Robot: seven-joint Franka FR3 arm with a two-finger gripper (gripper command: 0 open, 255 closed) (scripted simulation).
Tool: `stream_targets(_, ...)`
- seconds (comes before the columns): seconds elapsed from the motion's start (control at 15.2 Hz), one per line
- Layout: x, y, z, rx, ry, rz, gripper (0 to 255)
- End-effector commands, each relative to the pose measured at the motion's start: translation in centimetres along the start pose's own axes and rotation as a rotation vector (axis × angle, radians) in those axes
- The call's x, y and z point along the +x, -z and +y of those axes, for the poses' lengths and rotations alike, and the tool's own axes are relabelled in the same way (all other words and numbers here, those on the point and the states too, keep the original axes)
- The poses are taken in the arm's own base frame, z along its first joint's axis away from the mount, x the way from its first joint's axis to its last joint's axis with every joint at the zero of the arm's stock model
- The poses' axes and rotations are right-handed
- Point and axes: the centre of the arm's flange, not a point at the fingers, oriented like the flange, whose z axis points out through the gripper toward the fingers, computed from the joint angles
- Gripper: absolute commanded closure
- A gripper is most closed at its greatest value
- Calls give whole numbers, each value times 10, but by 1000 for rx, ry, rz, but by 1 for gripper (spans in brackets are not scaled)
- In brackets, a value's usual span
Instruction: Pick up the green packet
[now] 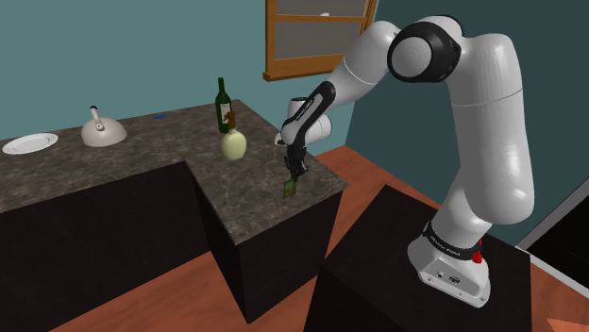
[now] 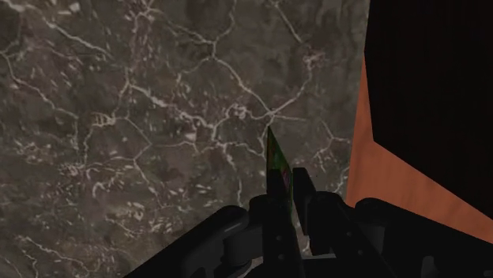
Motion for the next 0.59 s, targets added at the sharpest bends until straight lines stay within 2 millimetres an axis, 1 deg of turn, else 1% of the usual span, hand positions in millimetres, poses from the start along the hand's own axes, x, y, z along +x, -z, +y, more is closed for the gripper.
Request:
stream_targets(0.0, 0, 0, 0, 0, 0, 0, 255)
stream_targets(0.26, 0, -1, 0, 0, 0, 0, 255)
stream_targets(0.53, 1, 20, -2, 0, 0, 0, 255)
